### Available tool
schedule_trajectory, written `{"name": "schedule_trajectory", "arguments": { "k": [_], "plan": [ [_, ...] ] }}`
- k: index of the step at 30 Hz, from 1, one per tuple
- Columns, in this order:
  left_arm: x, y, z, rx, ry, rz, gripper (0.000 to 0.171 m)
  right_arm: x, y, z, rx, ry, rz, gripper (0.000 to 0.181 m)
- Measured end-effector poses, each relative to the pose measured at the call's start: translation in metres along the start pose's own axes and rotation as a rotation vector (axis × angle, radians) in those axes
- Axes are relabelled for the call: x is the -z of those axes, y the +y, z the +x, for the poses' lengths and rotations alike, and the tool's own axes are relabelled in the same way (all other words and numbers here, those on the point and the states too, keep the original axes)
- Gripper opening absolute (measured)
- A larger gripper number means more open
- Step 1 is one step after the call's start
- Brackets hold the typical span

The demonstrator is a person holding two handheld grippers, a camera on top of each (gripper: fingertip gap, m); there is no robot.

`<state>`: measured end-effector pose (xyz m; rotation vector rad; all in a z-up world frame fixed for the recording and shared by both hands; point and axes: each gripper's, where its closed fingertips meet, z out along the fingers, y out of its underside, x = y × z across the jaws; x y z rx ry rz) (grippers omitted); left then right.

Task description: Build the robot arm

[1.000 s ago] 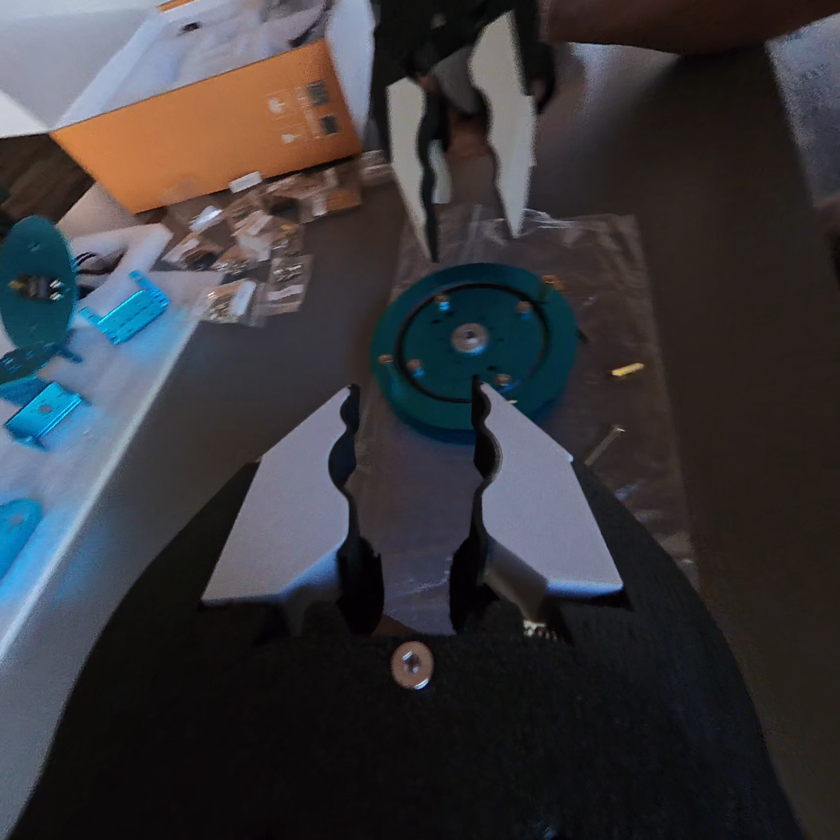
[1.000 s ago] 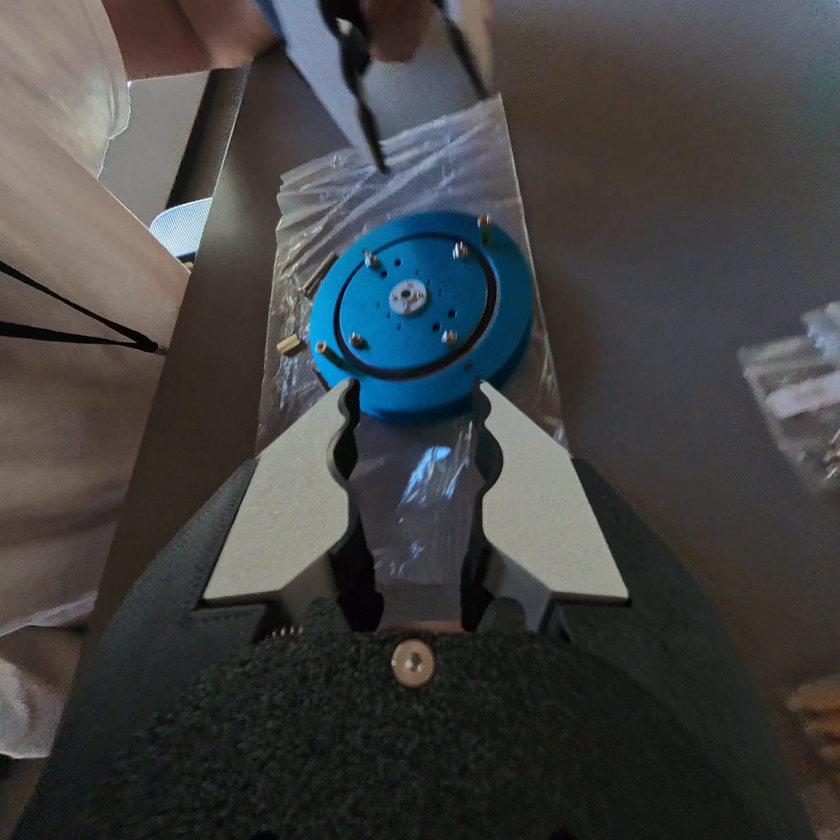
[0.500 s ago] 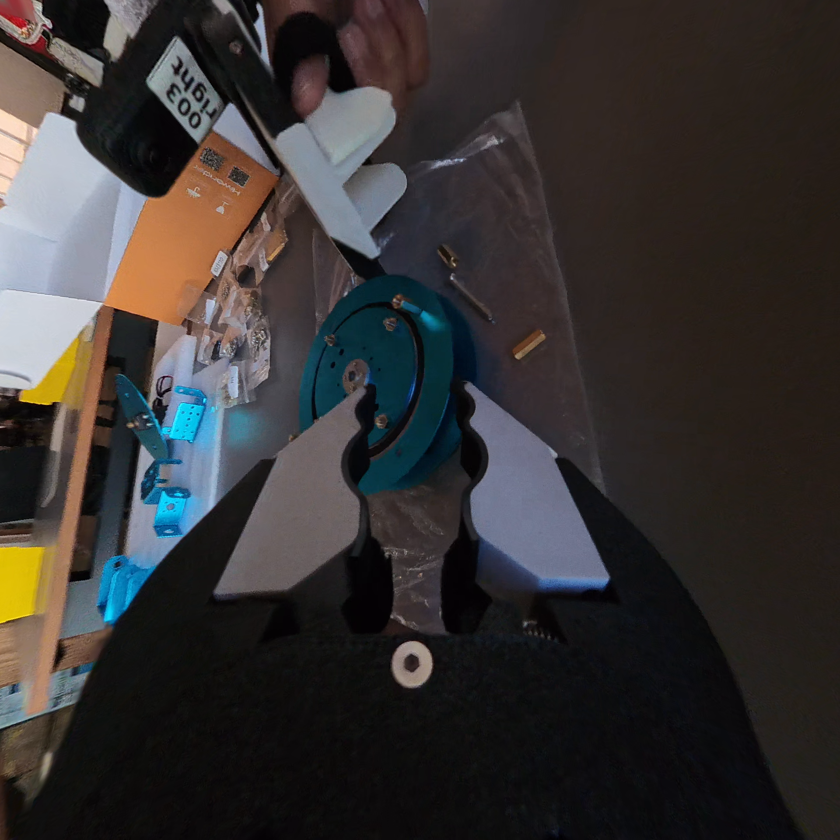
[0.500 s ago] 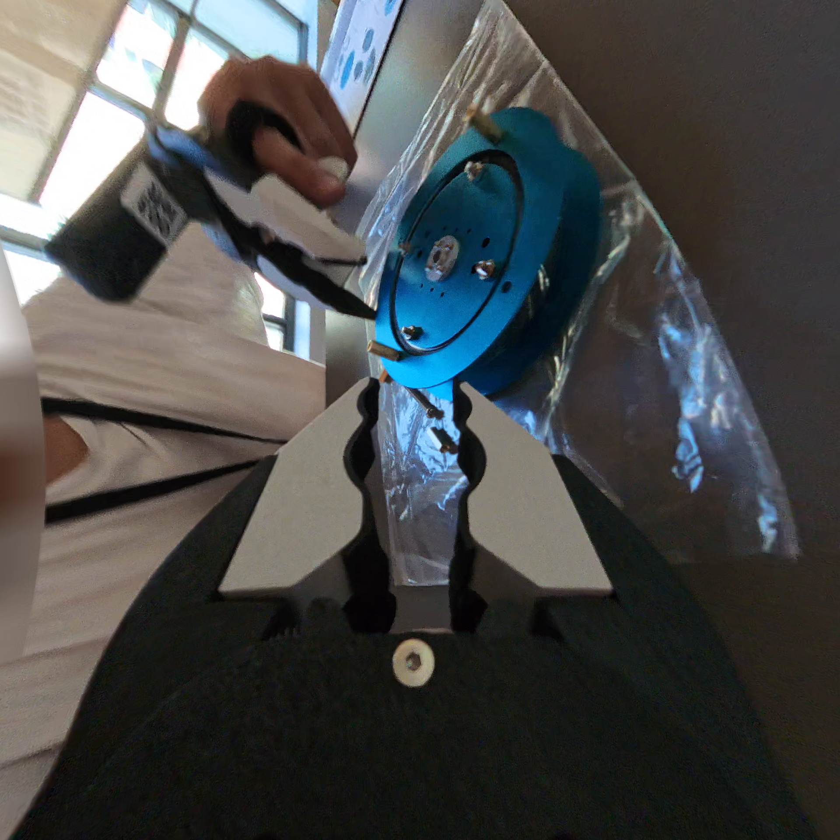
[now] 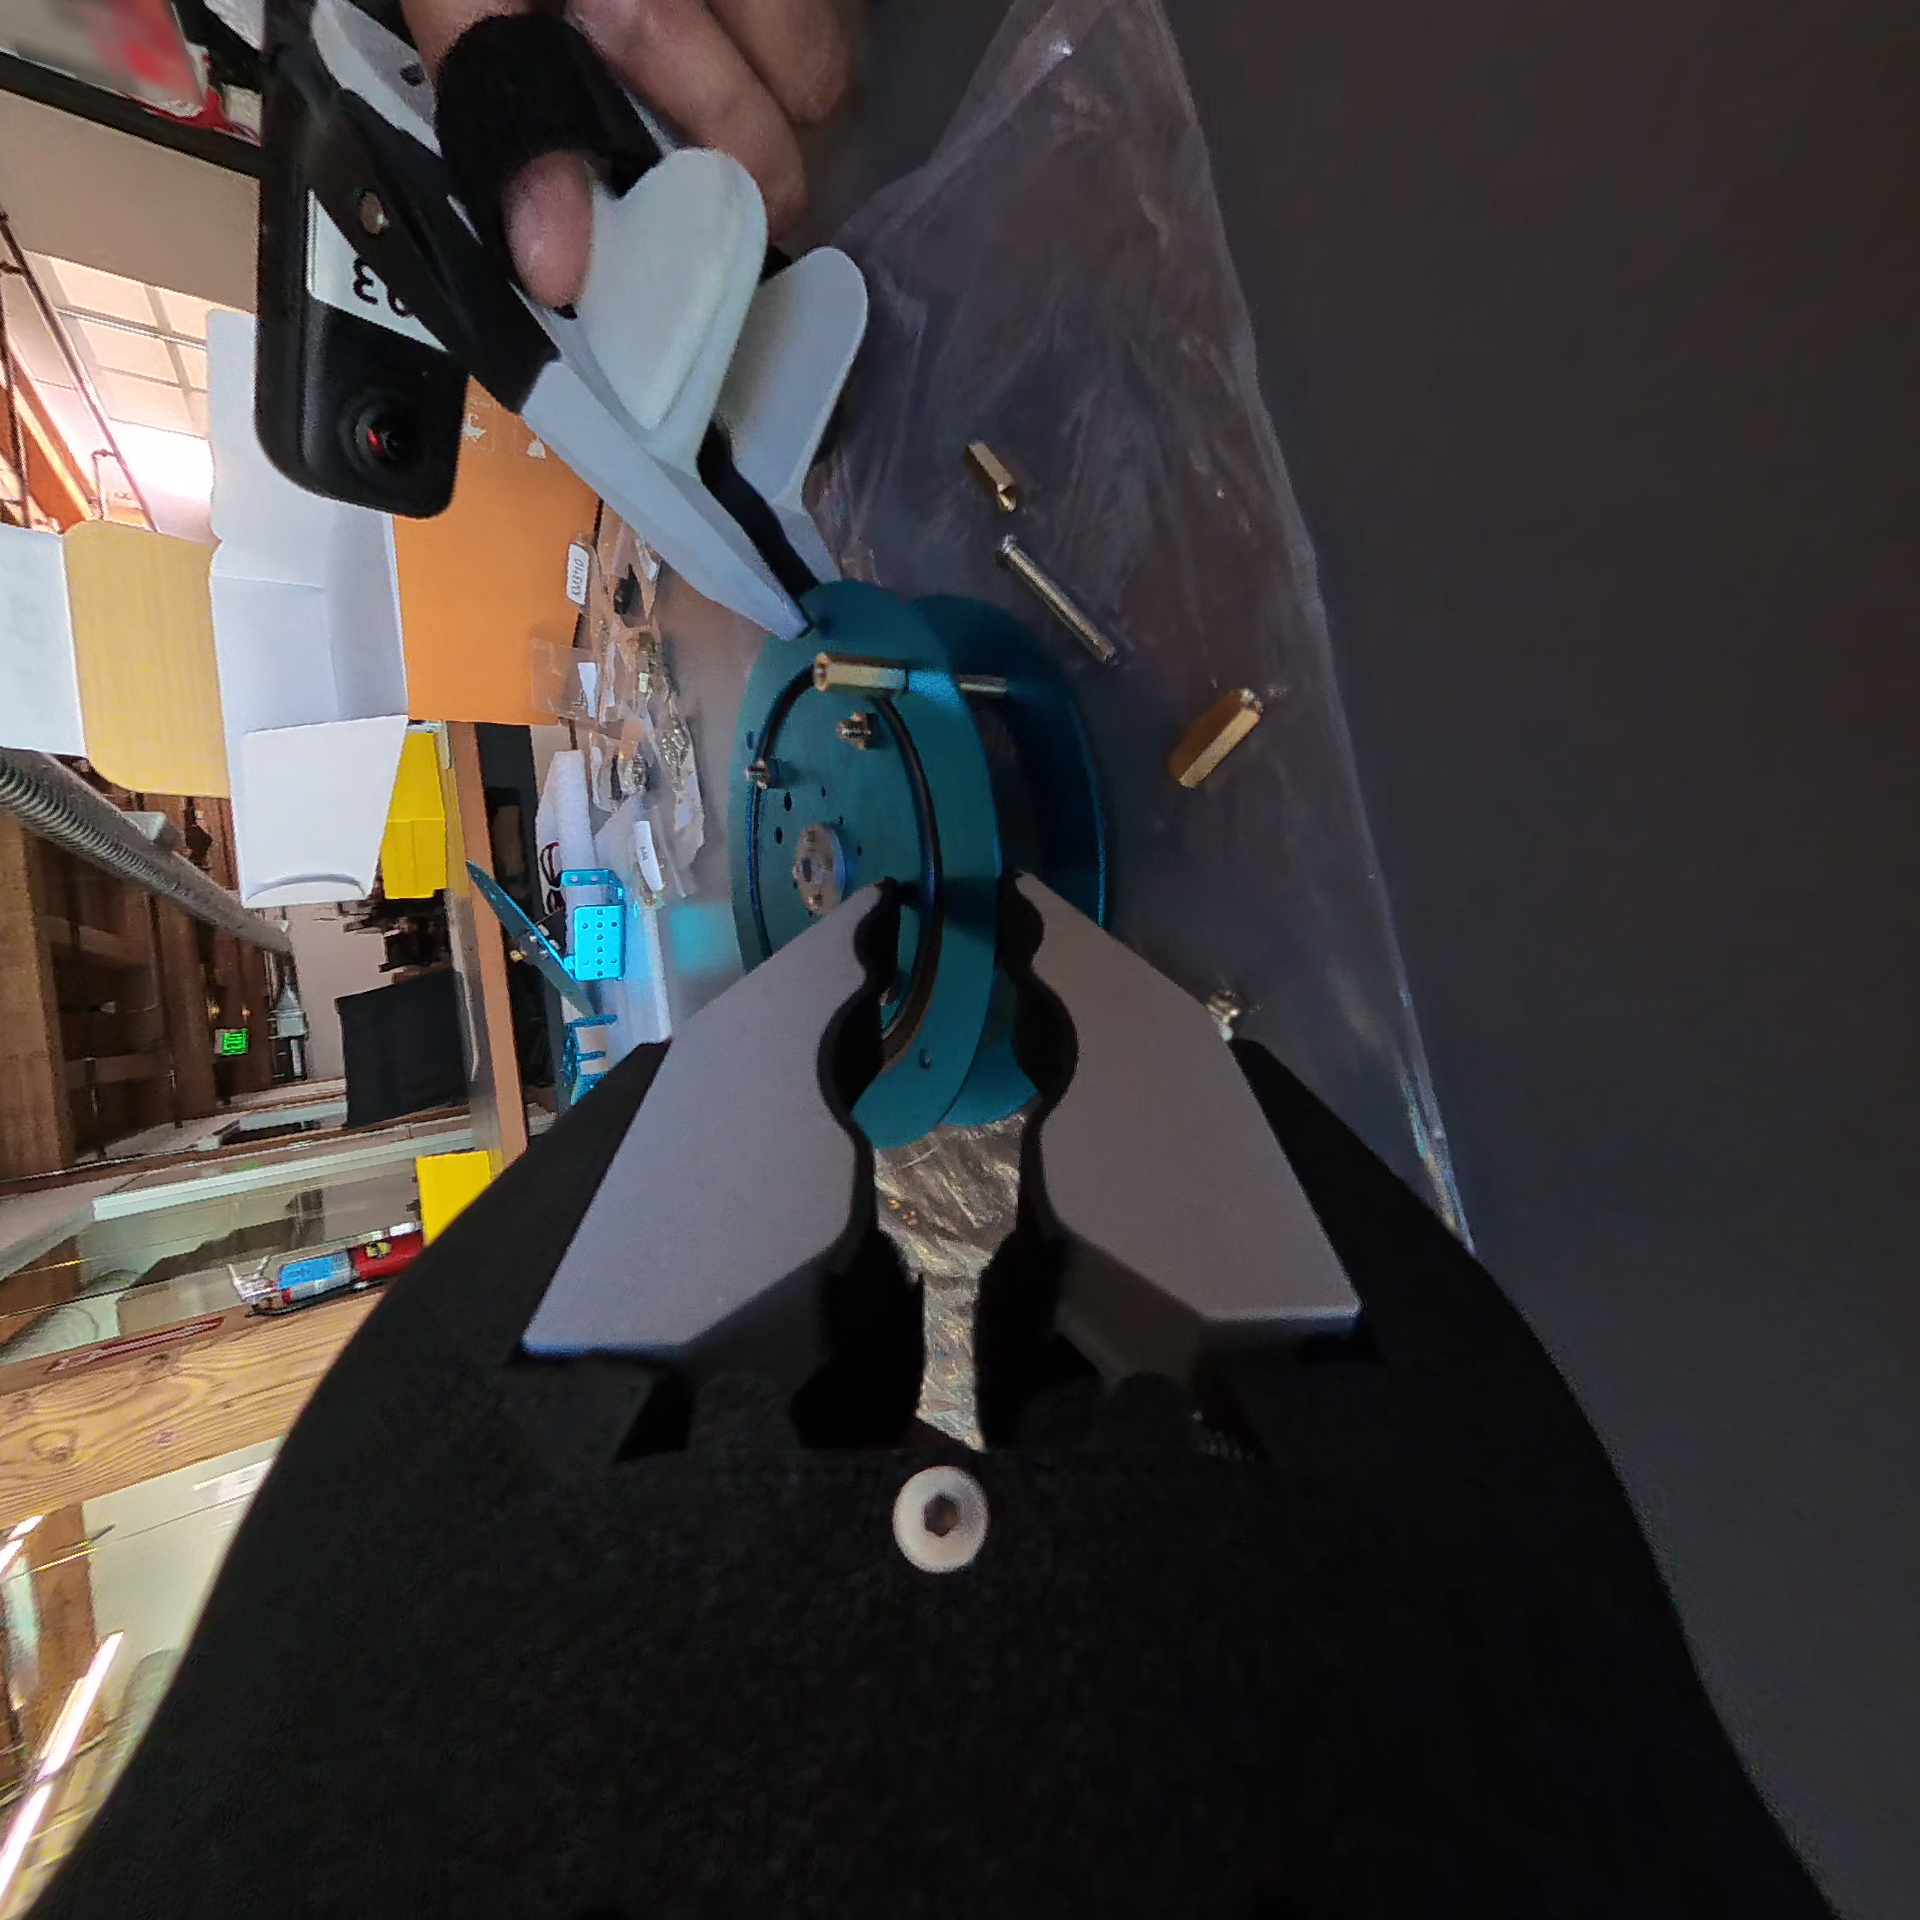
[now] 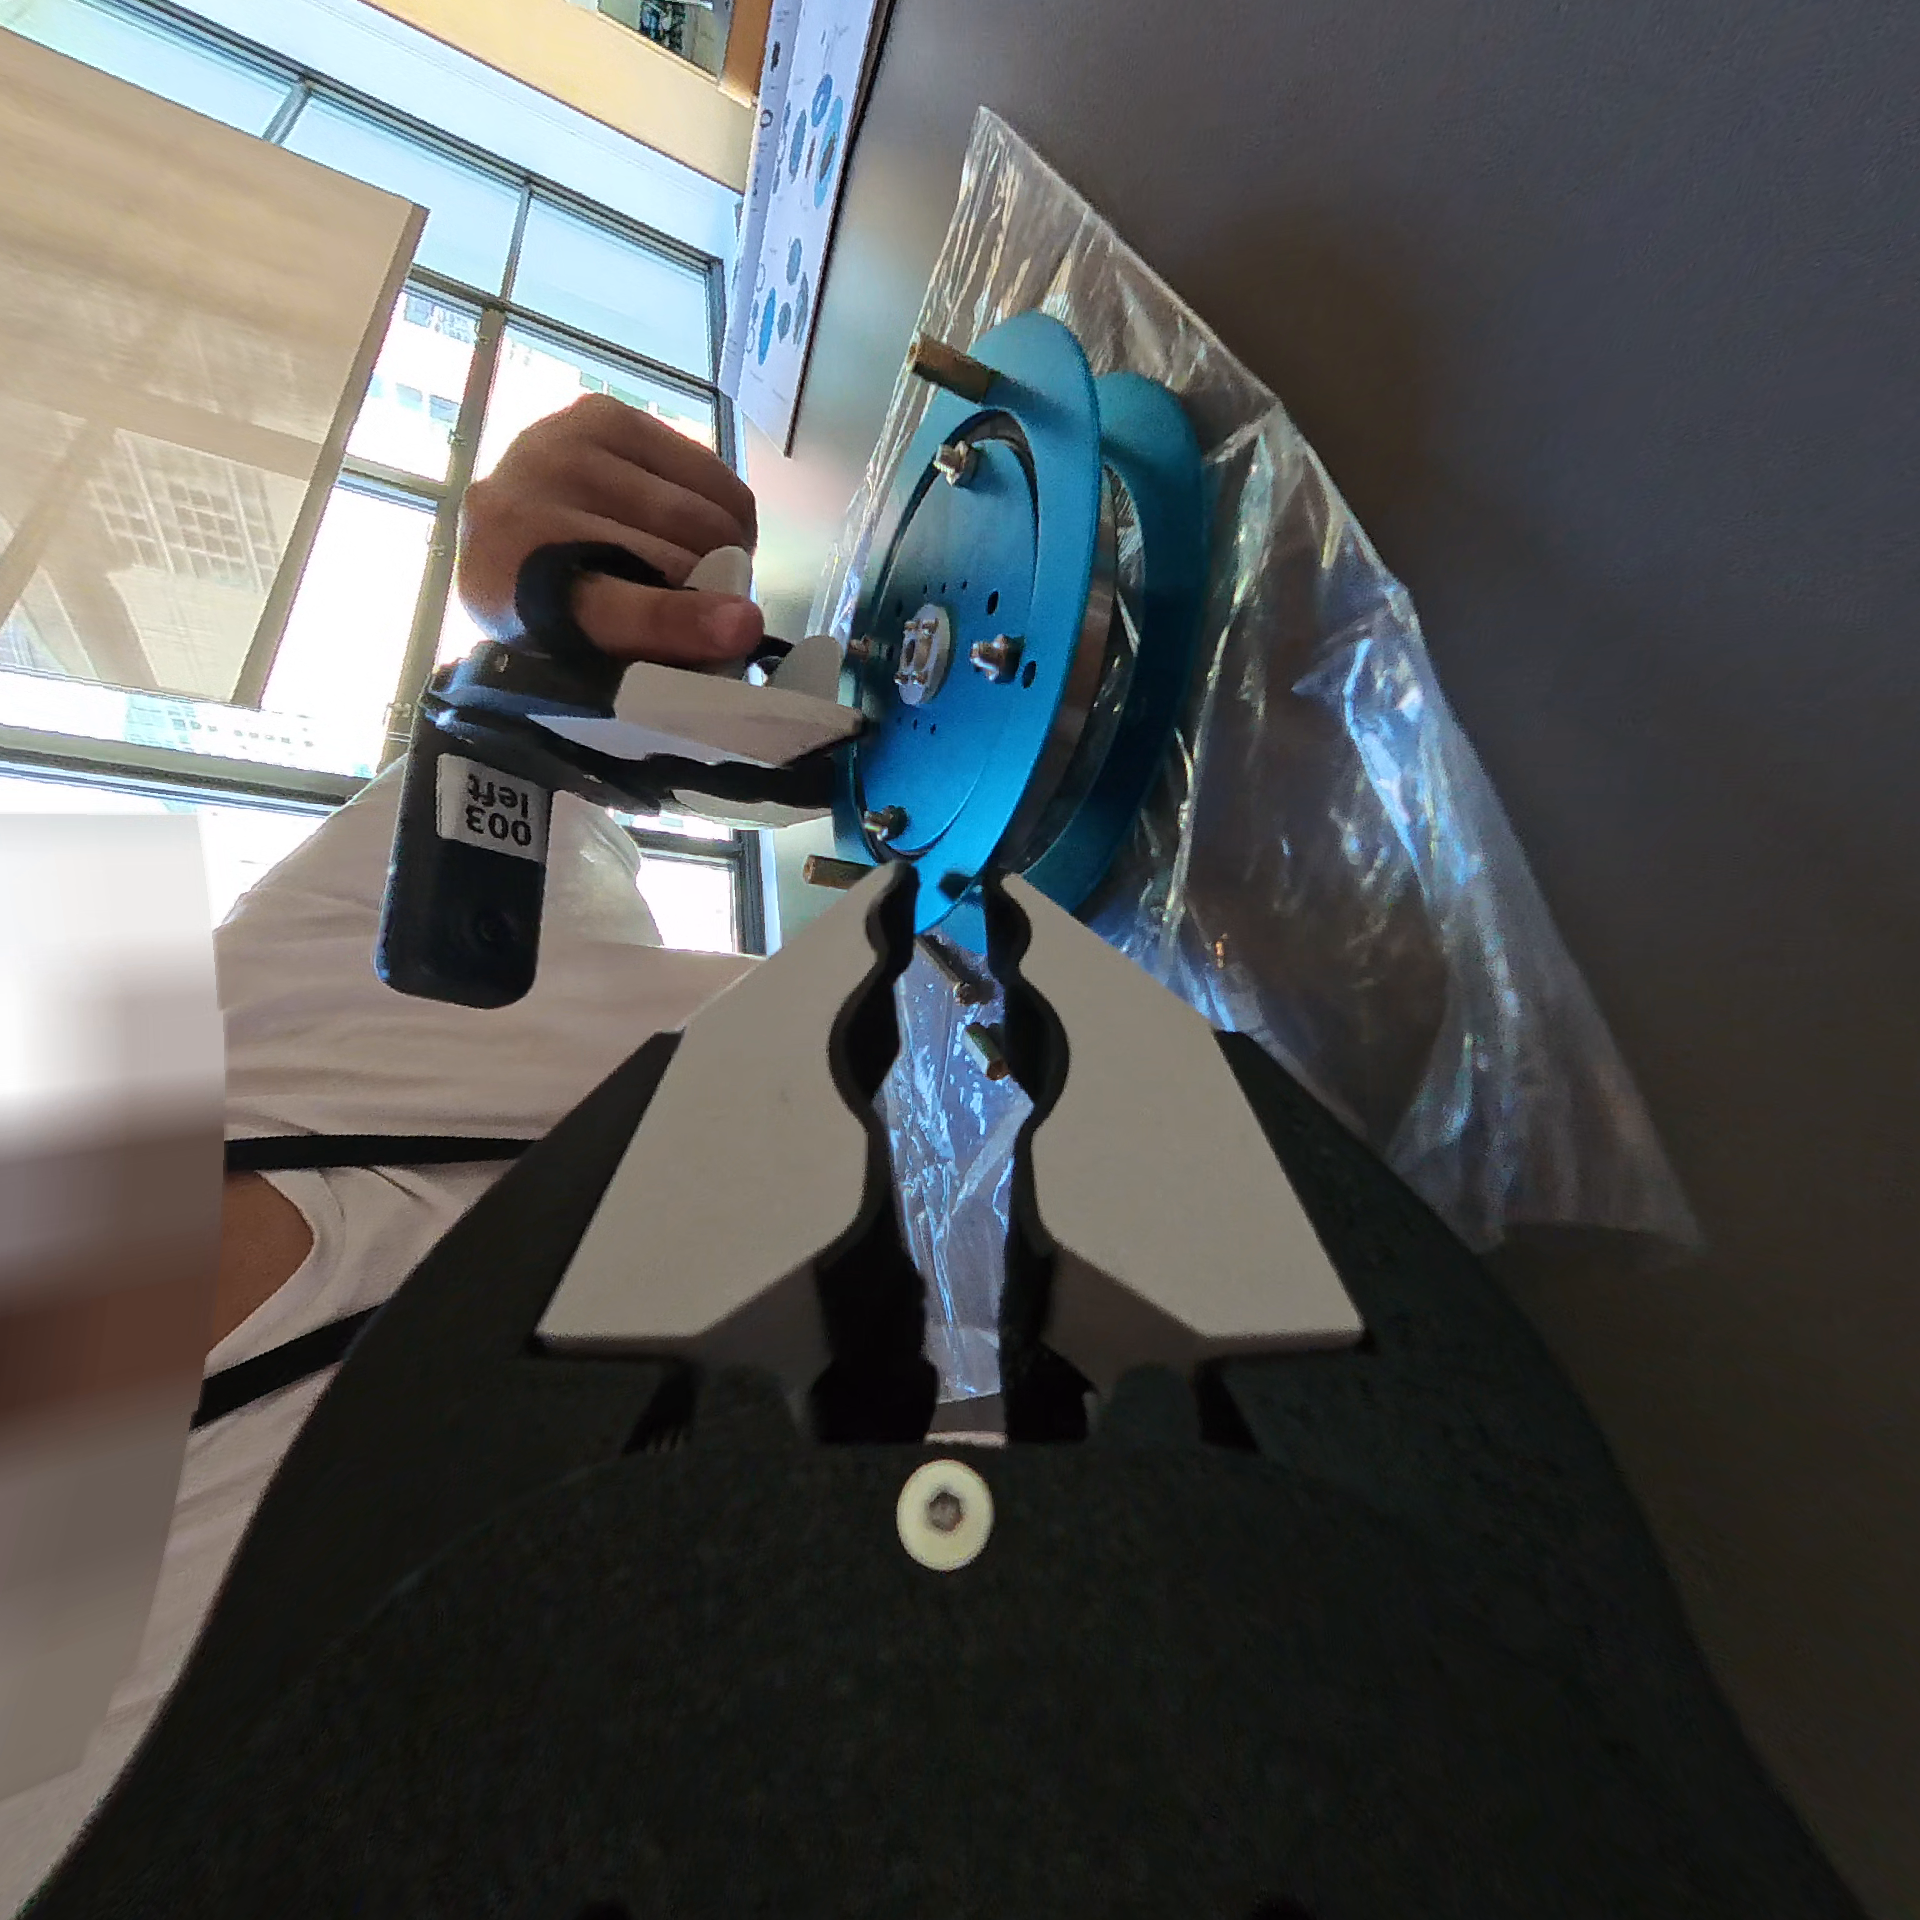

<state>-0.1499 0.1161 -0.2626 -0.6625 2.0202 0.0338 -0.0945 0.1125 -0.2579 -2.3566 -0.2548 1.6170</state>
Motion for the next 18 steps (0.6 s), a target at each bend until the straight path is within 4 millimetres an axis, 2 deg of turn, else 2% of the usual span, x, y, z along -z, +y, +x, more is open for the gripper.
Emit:
{"name": "schedule_trajectory", "arguments": {
  "k": [9, 13, 18],
  "plan": [
    [-0.009, -0.001, -0.005, -0.201, -0.145, -0.033, 0.014, 0.002, 0.000, -0.001, -0.009, -0.027, 0.002, 0.006],
    [-0.008, -0.005, -0.008, -0.182, -0.178, 0.015, 0.013, 0.005, 0.000, -0.003, 0.006, -0.039, -0.003, 0.013],
    [-0.002, -0.006, -0.018, -0.045, -0.173, 0.076, 0.012, 0.021, -0.006, -0.009, 0.086, -0.013, 0.000, 0.025]
  ]
}}
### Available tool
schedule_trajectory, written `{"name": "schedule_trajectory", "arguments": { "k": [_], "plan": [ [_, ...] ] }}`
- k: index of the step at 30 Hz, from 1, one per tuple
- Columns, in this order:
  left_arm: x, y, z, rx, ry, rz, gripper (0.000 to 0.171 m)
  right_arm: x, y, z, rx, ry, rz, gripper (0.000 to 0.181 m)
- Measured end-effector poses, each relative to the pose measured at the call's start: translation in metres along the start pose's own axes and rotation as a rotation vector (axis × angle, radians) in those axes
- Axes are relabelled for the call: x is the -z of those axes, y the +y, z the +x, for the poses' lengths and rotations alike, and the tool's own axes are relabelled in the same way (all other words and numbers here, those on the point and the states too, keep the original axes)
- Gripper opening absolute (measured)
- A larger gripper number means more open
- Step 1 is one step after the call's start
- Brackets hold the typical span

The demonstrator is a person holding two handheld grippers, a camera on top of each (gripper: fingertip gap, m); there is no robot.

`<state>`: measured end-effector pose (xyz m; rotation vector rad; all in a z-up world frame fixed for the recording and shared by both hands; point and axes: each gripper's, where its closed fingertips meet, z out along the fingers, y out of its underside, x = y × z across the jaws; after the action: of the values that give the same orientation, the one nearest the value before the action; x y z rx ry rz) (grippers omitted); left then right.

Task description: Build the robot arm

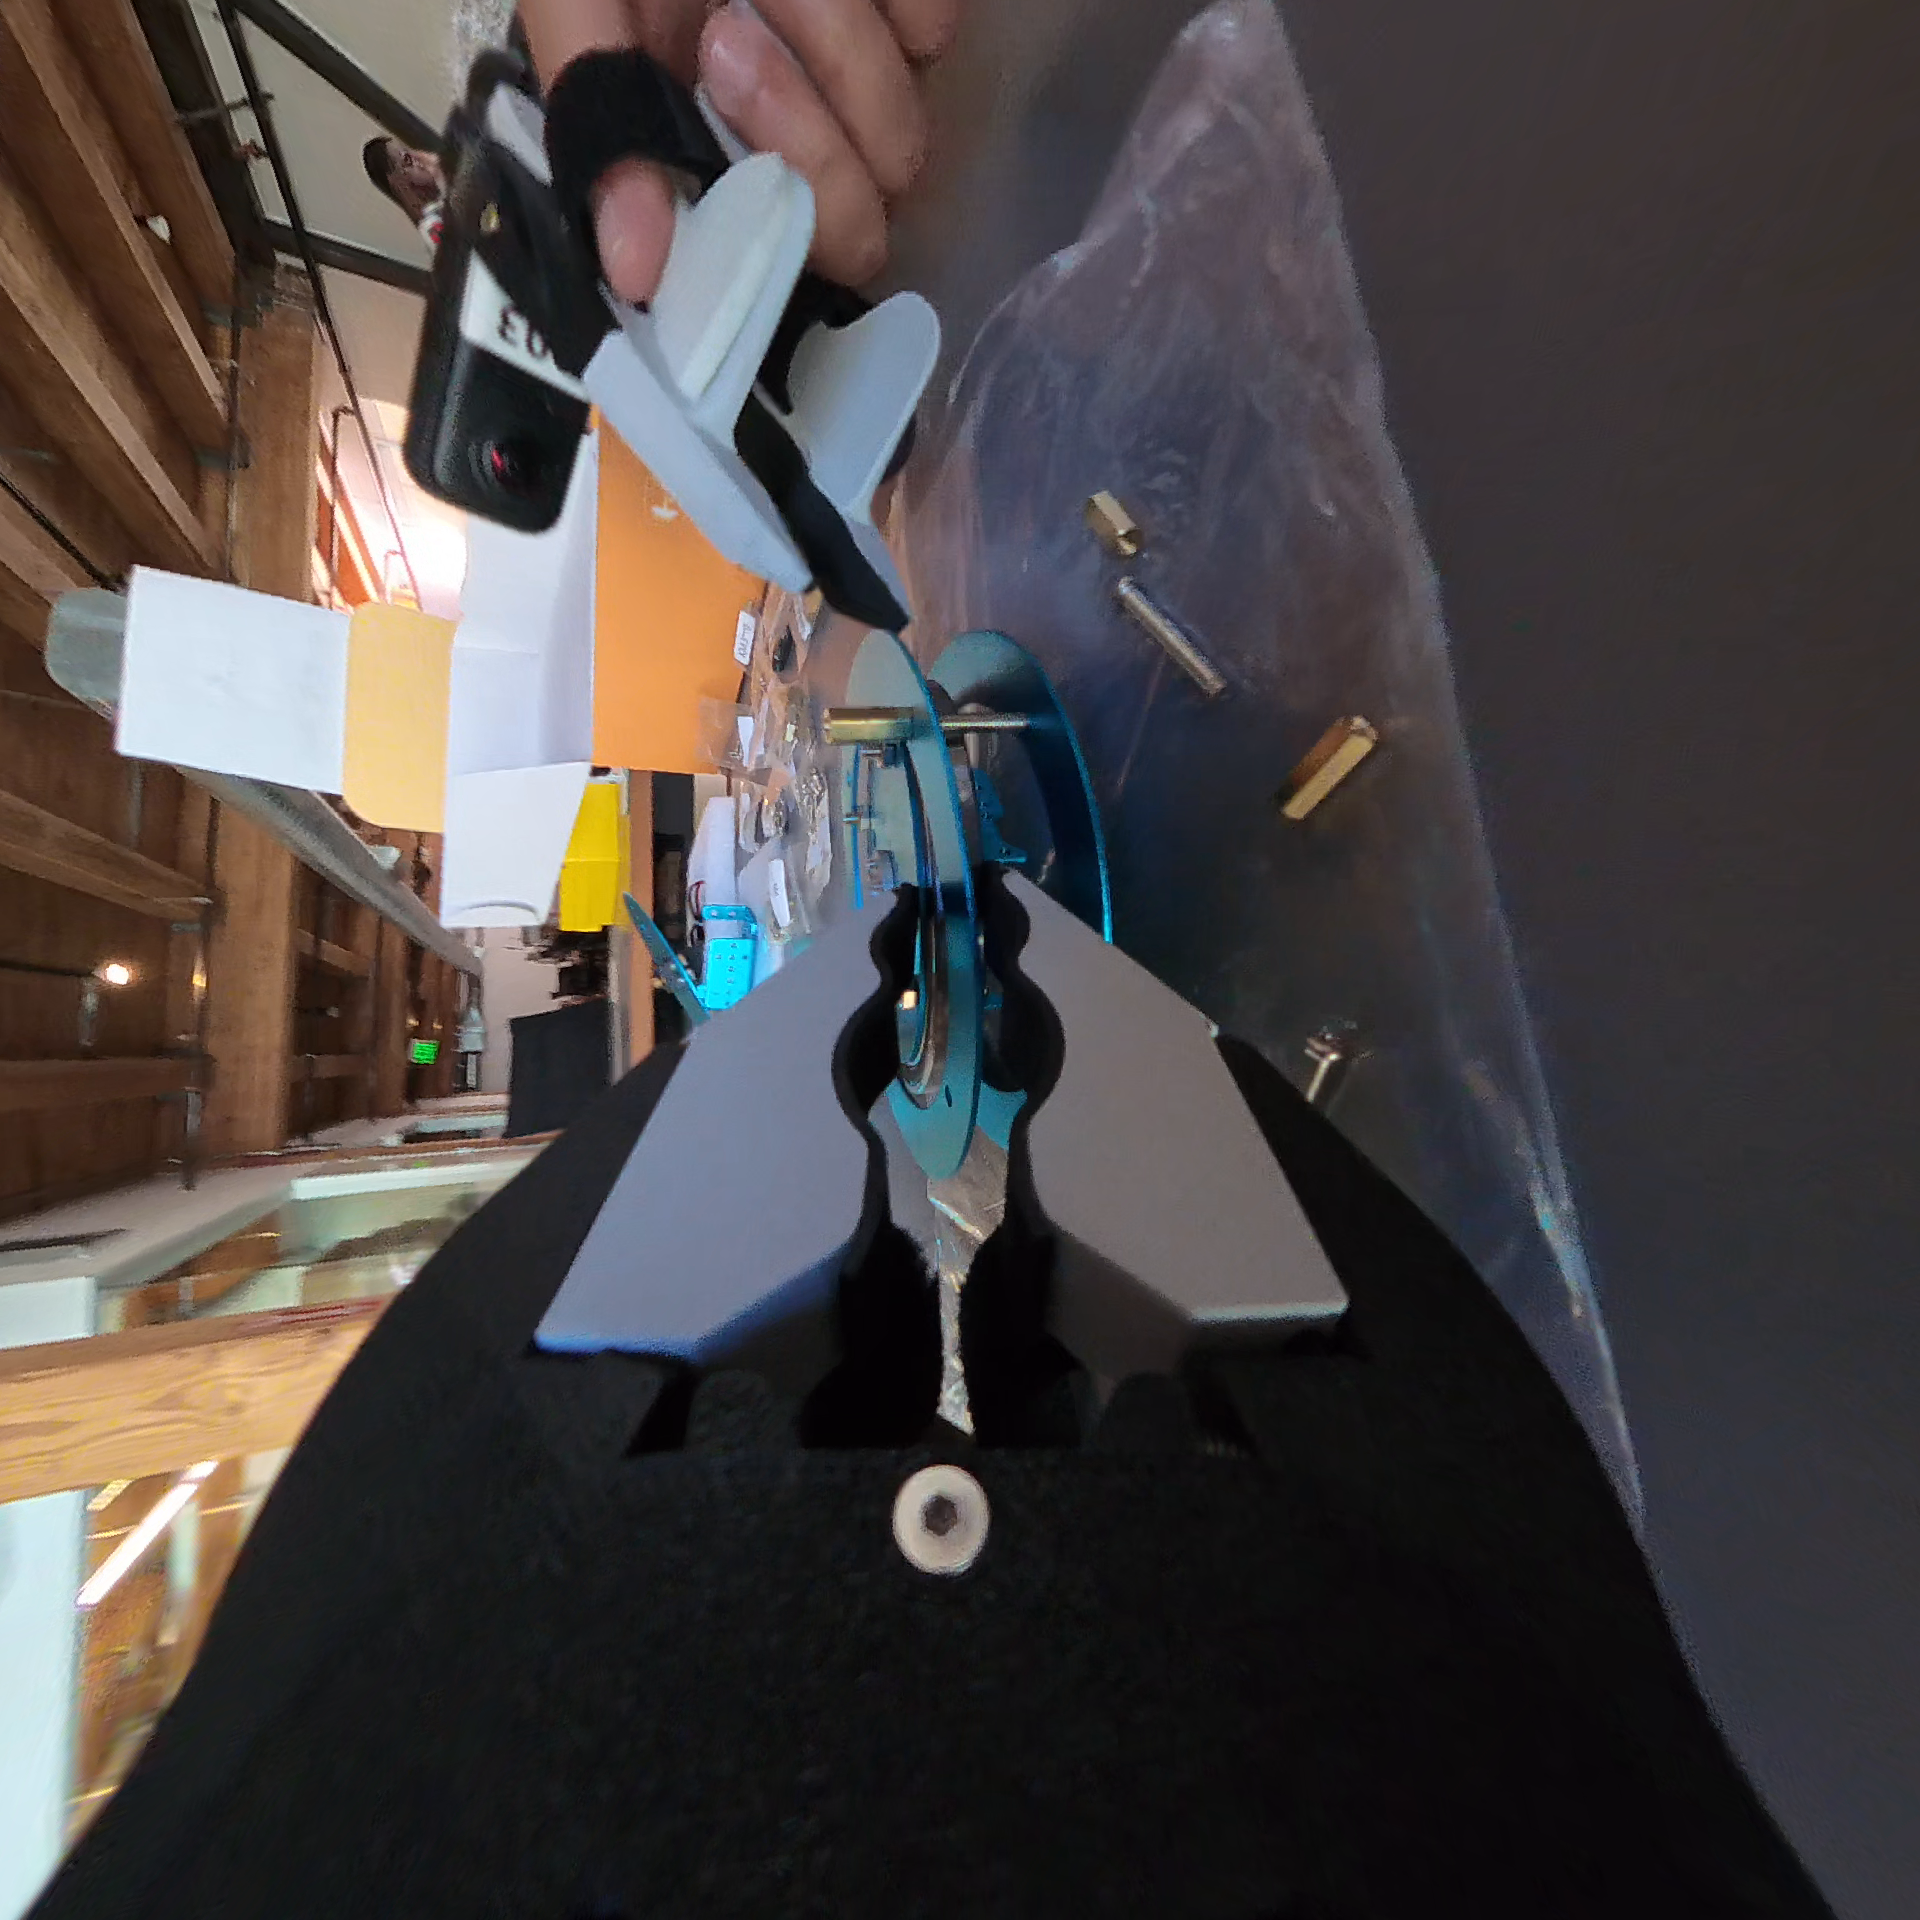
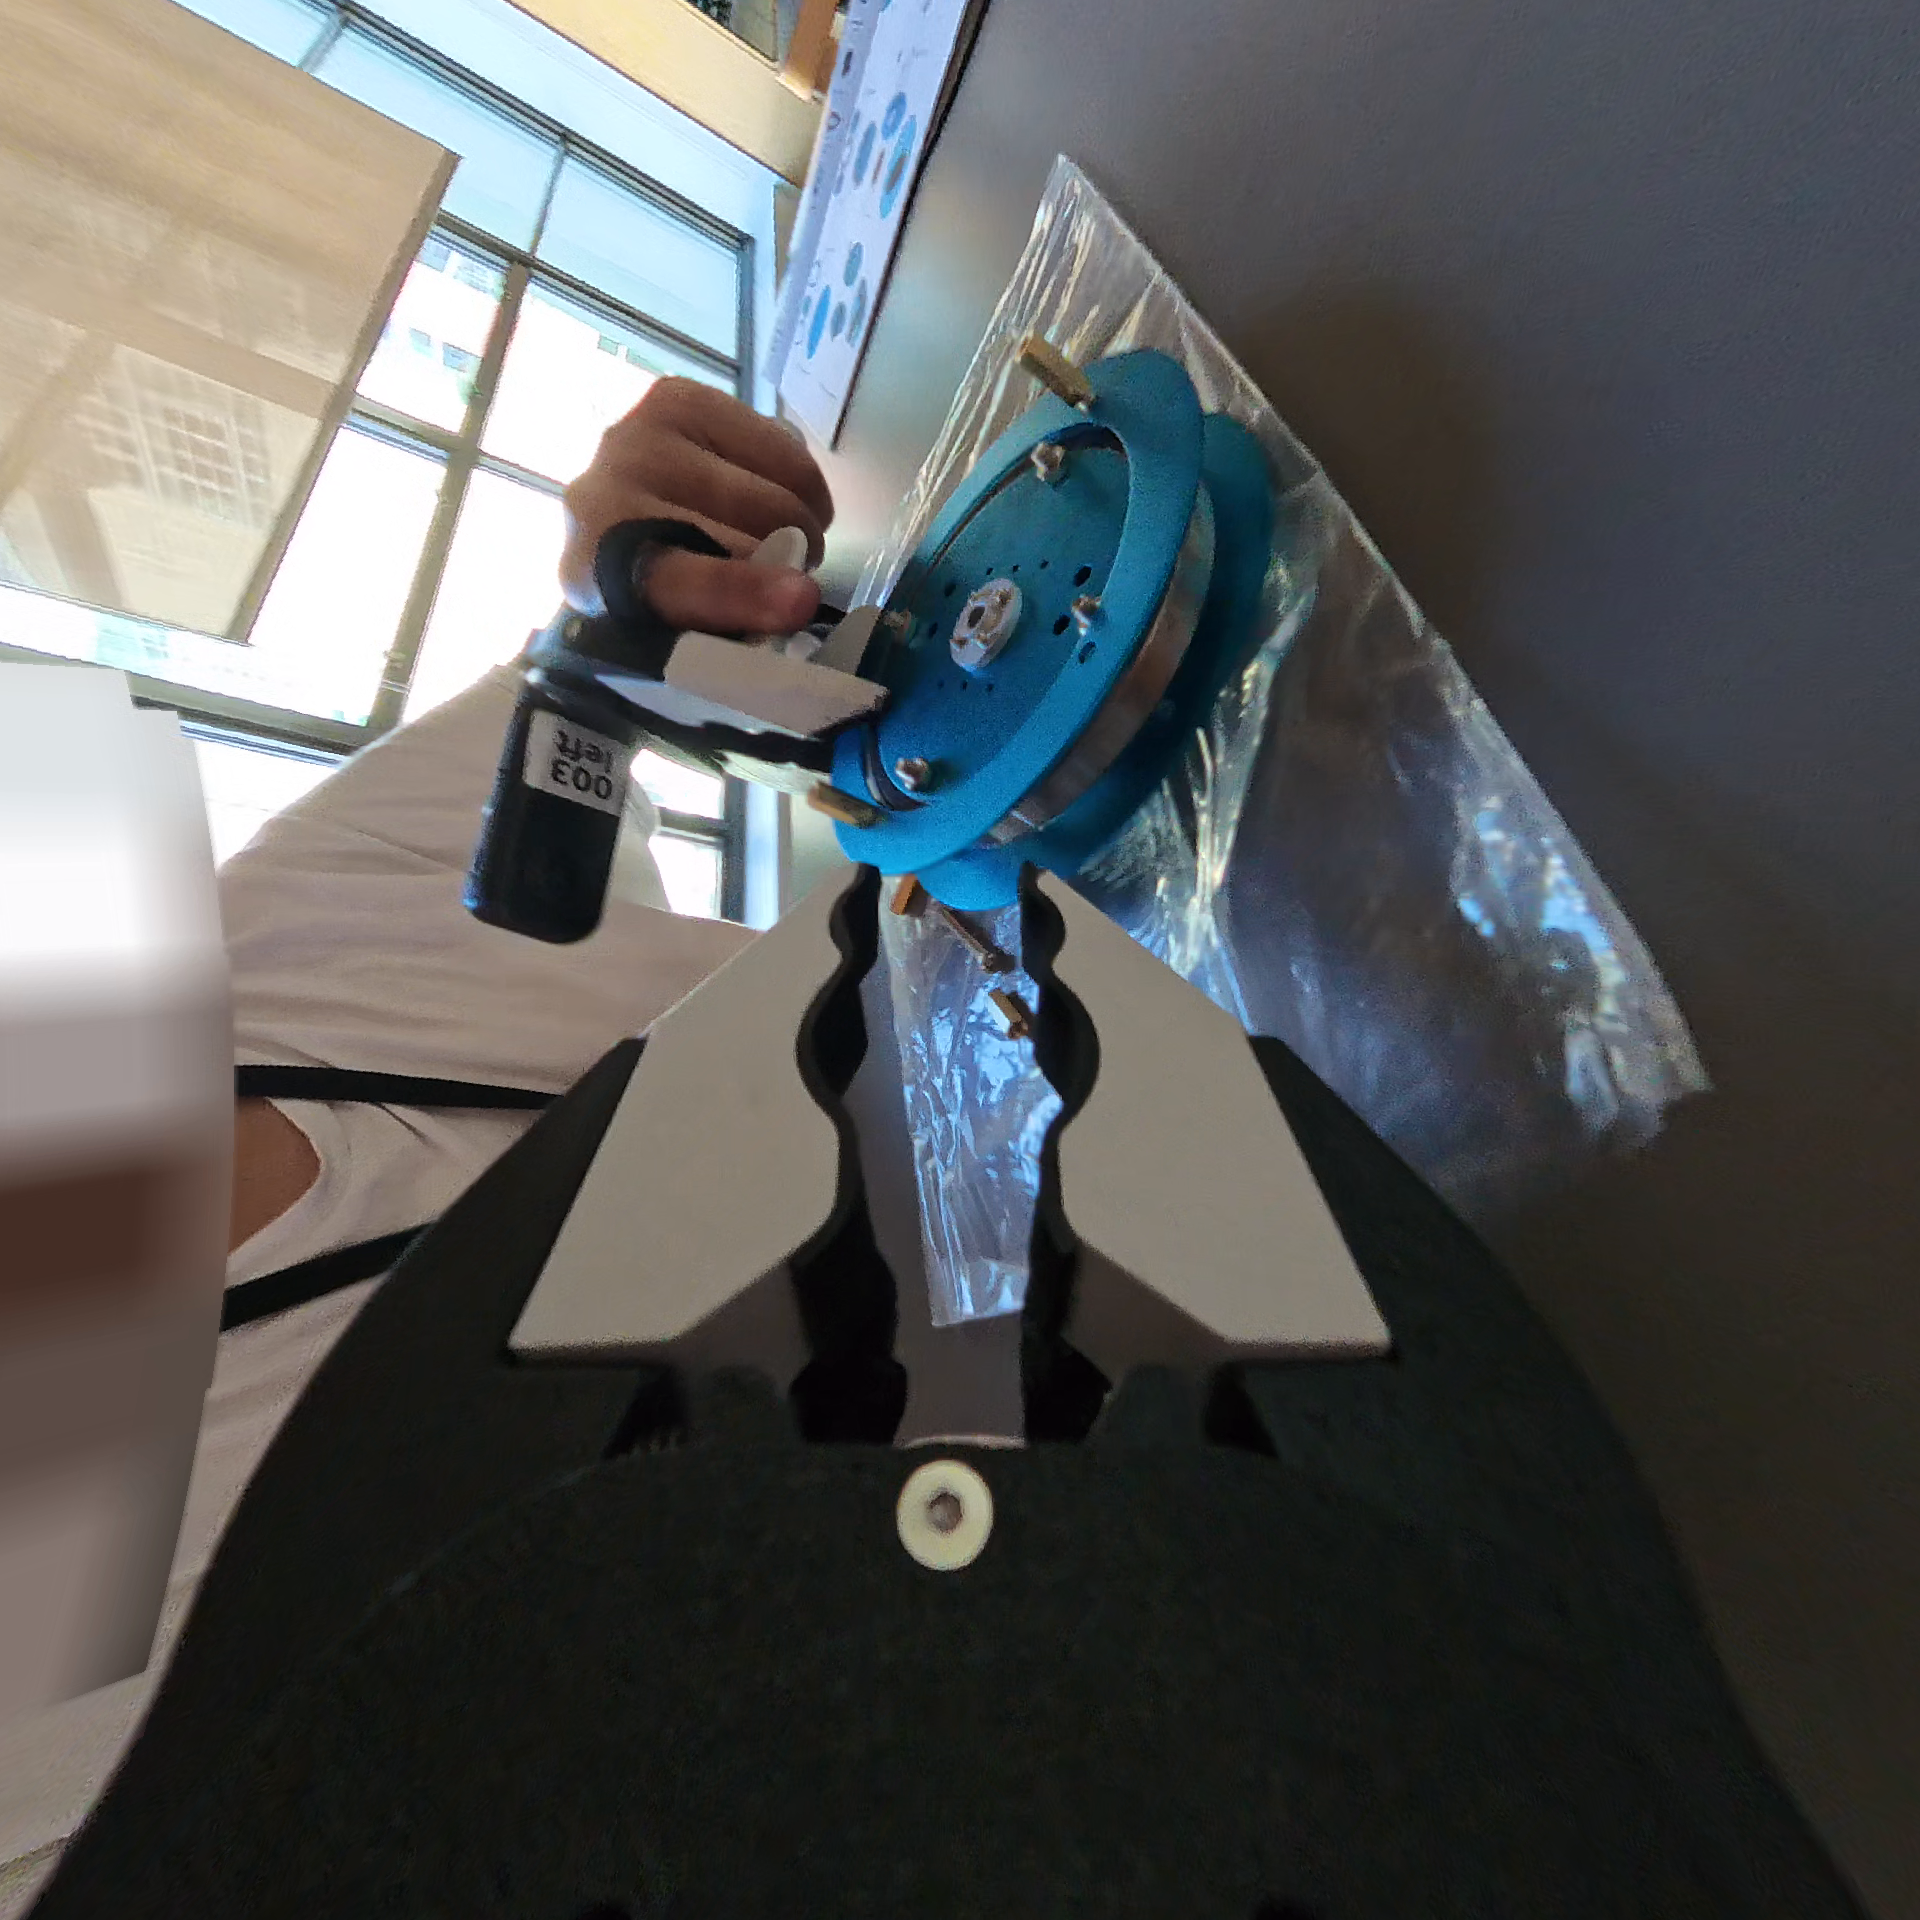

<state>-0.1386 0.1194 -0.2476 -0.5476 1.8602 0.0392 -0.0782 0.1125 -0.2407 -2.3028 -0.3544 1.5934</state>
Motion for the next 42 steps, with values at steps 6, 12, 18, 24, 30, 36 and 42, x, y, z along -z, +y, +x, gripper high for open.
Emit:
{"name": "schedule_trajectory", "arguments": {
  "k": [6, 12, 18, 24, 30, 36, 42],
  "plan": [
    [0.005, 0.007, -0.013, 0.245, 0.075, 0.062, 0.012, 0.020, -0.017, -0.005, 0.462, 0.216, 0.024, 0.056],
    [0.004, 0.009, -0.024, 0.376, 0.125, 0.115, 0.012, -0.009, -0.017, -0.013, 1.181, 0.525, -0.009, 0.076],
    [0.003, 0.010, -0.033, 0.467, 0.169, 0.151, 0.012, -0.034, -0.032, -0.001, 1.427, 0.756, -0.057, 0.057],
    [0.005, 0.017, -0.042, 0.514, 0.165, 0.182, 0.013, -0.029, -0.051, -0.003, 1.495, 0.766, -0.037, 0.022],
    [0.010, 0.025, -0.060, 0.668, 0.197, 0.248, 0.012, -0.026, -0.061, -0.018, 1.459, 0.662, -0.033, 0.017],
    [0.018, 0.039, -0.073, 0.766, 0.226, 0.286, 0.034, -0.032, -0.066, -0.027, 1.440, 0.618, -0.094, 0.014],
    [0.042, 0.046, -0.100, 1.002, 0.293, 0.420, 0.040, -0.031, -0.074, -0.024, 1.347, 0.574, -0.112, 0.014]
  ]
}}
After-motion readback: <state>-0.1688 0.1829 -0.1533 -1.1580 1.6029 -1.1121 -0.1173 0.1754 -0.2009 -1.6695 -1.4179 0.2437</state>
